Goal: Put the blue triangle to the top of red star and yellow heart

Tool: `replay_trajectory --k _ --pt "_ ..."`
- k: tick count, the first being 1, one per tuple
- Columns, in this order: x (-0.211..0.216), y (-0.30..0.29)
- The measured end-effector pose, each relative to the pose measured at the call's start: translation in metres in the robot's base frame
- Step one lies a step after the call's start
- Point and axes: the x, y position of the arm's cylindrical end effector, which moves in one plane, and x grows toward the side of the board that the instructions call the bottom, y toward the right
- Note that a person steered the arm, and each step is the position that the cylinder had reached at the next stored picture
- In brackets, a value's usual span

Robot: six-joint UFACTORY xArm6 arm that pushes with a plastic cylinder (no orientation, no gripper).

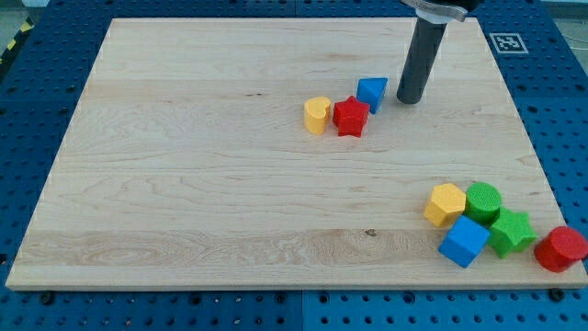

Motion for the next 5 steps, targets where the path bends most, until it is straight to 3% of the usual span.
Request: replay_trajectory --k 4,5 --pt "-0.011 -0.014" --pt "-0.011 -0.046"
